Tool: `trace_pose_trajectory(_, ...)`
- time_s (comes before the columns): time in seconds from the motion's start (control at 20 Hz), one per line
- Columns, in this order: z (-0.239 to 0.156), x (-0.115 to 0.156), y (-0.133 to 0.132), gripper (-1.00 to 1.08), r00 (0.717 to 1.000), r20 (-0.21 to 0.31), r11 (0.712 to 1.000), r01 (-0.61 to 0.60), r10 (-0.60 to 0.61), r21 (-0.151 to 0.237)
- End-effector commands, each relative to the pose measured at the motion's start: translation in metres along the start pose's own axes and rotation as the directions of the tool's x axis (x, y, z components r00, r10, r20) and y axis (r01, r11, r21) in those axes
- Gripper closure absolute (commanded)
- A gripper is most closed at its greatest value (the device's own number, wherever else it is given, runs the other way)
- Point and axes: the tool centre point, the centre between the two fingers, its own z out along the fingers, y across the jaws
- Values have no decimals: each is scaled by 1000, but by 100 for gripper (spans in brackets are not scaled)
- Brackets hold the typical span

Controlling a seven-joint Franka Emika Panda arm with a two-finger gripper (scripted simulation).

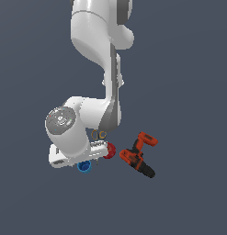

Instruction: Pick up a designated object from a clutter of objects.

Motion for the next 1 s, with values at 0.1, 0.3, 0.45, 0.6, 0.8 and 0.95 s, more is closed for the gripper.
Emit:
trace_pose_trajectory(0.1,12,1,8,-92,1000,0,1000,11,-11,-2)
trace_pose_trajectory(0.3,13,0,9,-92,1000,1,1000,11,-11,-2)
trace_pose_trajectory(0.45,17,0,9,-92,1000,1,1000,11,-11,-2)
trace_pose_trajectory(0.6,28,0,9,-92,1000,1,1000,11,-11,-2)
trace_pose_trajectory(0.8,51,0,9,-92,1000,0,1000,12,-12,-2)
trace_pose_trajectory(0.95,62,0,9,-92,1000,0,1000,13,-13,-2)
